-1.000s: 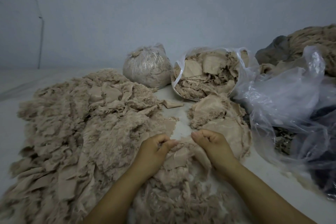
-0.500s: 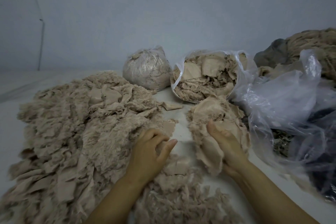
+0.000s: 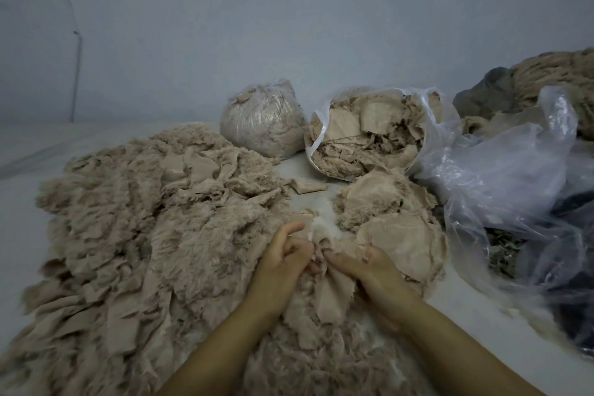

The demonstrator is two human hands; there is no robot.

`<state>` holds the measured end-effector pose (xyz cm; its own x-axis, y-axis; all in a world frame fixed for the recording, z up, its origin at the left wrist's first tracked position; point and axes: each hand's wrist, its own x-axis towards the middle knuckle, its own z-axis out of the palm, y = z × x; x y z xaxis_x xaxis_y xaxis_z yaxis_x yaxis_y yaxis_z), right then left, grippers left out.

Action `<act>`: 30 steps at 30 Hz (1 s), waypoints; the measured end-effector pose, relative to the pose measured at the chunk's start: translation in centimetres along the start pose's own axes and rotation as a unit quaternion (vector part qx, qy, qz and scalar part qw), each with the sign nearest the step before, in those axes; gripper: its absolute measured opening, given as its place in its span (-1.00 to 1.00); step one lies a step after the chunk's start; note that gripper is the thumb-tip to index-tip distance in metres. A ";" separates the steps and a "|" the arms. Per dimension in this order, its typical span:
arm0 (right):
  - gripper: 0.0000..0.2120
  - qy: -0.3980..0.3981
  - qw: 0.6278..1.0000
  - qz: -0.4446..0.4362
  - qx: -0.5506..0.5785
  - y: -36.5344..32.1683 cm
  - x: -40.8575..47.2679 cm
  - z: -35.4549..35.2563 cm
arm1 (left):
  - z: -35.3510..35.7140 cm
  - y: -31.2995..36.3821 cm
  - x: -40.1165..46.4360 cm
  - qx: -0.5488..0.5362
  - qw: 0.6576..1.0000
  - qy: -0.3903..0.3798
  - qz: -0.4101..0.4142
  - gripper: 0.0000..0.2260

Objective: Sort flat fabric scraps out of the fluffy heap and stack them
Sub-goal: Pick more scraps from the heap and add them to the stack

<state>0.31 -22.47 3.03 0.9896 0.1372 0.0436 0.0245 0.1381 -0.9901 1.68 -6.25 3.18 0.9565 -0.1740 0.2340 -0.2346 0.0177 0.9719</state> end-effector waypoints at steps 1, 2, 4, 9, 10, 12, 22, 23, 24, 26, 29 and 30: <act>-0.70 0.012 1.000 0.000 -0.007 0.1 0.0 0.1 | 0.1 -0.1 -0.1 0.030 0.999 -0.021 0.004 -0.62; -0.67 0.019 1.000 0.002 -0.009 0.2 0.1 0.2 | 0.2 -0.2 -0.3 0.072 0.997 -0.039 0.017 -0.59; -0.63 0.018 1.000 -0.007 0.004 0.2 0.1 0.4 | 0.5 -0.4 -0.4 0.157 0.984 -0.036 0.070 -0.69; -0.72 0.038 0.999 -0.038 0.003 0.2 0.3 0.2 | 0.1 -0.1 0.2 0.036 0.995 0.092 -0.008 -0.85; -0.79 0.037 0.999 -0.033 0.000 0.2 0.3 0.2 | -0.2 0.0 0.3 -0.017 0.994 0.101 -0.036 -0.85; -0.80 0.031 0.999 -0.014 0.004 0.4 0.4 -0.2 | -0.5 0.3 0.4 -0.077 0.990 0.097 -0.068 -0.80; -0.74 -0.013 1.000 0.005 -0.022 0.3 -0.2 0.5 | 0.3 0.1 -0.1 -0.036 0.998 0.014 -0.042 -0.97; -0.75 -0.007 1.000 -0.005 -0.029 0.3 -0.1 0.7 | 0.3 0.0 0.0 -0.015 0.998 0.048 -0.027 -0.92; -0.74 -0.002 0.999 -0.013 -0.038 0.3 -0.1 0.8 | 0.2 -0.2 0.1 -0.014 0.996 0.079 -0.025 -0.84; -0.70 0.003 0.998 -0.020 -0.057 0.1 -0.1 0.9 | 0.2 -0.1 0.2 -0.056 0.991 0.109 -0.052 -0.76; -0.68 0.000 0.996 -0.029 -0.083 0.2 0.0 0.8 | 0.0 0.1 0.3 -0.132 0.984 0.081 -0.086 -0.76; -0.69 -0.004 0.996 -0.033 -0.087 0.2 -0.1 0.7 | -0.1 -0.1 0.3 -0.119 0.988 0.055 -0.083 -0.80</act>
<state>0.15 -21.74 2.88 0.9838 0.1413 0.1103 0.1150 -0.0256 -0.9930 1.99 -6.20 3.12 0.9944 -0.0869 0.0603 -0.0387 0.2312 0.9721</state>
